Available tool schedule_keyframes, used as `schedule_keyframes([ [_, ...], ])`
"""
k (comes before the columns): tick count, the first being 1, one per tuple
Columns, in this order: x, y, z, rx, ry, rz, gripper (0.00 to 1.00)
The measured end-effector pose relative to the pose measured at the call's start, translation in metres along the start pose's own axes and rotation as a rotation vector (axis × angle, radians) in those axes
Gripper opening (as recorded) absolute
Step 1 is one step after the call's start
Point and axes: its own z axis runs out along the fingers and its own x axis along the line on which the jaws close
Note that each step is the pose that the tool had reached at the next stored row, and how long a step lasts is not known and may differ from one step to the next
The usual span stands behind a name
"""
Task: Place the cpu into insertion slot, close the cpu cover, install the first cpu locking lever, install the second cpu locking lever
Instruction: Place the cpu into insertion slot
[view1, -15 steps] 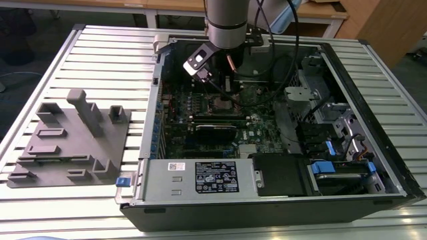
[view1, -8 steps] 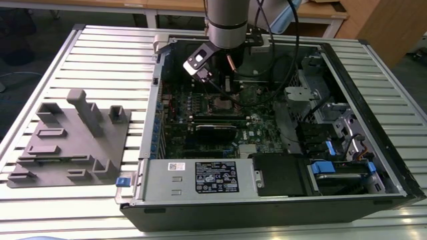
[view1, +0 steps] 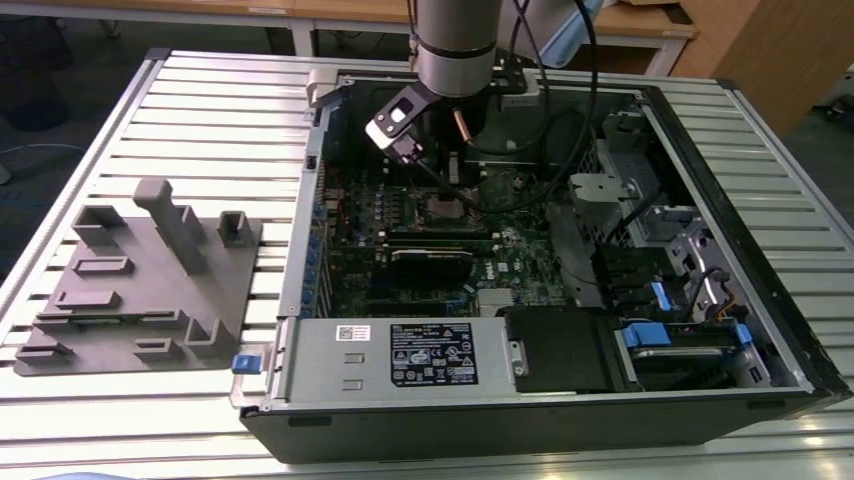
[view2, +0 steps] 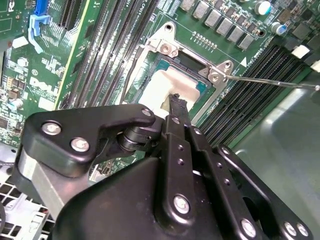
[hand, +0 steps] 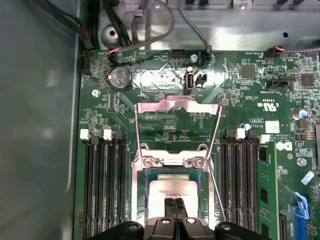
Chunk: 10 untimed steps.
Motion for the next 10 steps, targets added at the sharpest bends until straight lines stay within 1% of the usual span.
schedule_keyframes([
  [2, -0.0001, 0.0000, 0.0001, 0.0003, -0.0016, 0.018, 0.11],
  [5, -0.0001, 0.0000, 0.0002, 0.0003, -0.0019, 0.021, 0.11],
  [10, 0.0000, -0.0004, 0.0058, 0.0003, -0.0019, 0.021, 0.11],
])
